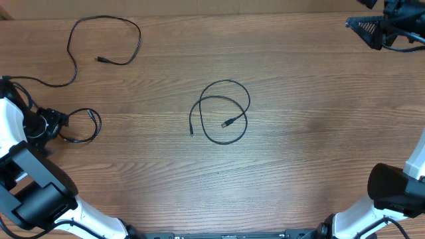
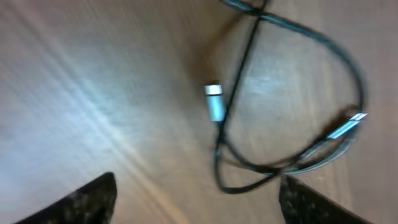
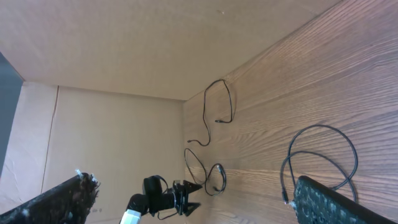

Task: Untangle cables

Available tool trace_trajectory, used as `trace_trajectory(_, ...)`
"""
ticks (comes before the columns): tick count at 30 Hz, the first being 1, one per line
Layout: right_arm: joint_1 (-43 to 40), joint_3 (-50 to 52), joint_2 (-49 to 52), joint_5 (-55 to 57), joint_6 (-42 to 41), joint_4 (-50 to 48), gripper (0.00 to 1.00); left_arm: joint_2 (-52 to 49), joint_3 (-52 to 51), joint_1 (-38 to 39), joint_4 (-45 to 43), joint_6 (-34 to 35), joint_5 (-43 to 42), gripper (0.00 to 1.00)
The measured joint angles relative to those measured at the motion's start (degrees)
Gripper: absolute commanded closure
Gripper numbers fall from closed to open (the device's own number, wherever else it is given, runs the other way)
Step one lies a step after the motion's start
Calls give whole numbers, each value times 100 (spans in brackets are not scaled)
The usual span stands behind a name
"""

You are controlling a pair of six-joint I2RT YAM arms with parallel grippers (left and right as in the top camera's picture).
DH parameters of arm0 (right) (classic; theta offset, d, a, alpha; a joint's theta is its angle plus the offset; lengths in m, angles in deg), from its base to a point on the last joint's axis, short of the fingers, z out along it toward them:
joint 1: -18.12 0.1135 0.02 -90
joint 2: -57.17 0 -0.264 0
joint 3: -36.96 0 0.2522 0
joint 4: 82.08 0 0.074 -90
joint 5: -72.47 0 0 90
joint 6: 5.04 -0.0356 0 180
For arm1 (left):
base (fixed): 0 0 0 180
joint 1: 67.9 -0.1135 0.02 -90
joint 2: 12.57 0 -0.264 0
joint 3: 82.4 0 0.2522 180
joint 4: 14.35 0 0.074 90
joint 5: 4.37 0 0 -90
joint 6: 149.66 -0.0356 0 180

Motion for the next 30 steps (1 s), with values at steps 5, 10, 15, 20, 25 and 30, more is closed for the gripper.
trace_trajectory(5, -2, 0, 0, 4, 2, 0, 0, 0, 0, -11, -39, -778, -750, 14)
trace_trajectory(10, -2, 0, 0, 2, 2, 0, 0, 0, 35, 136, -74, -1851, -2927, 4)
trace_trajectory(15, -2, 0, 0, 2, 2, -2, 0, 0, 109, 973, -96, -2424, -3971, 2)
trace_trajectory(20, -2, 0, 0, 2, 4, -4, 0, 0, 109, 2339, -245, -2671, -3860, 3)
trace_trajectory(25, -2, 0, 0, 0, 0, 0, 0, 0, 111, 3711, -490, -2494, -2592, 12)
trace_trajectory(30, 0, 0, 0, 2, 2, 0, 0, -7, 114, 4870, -824, -2321, -1294, 12)
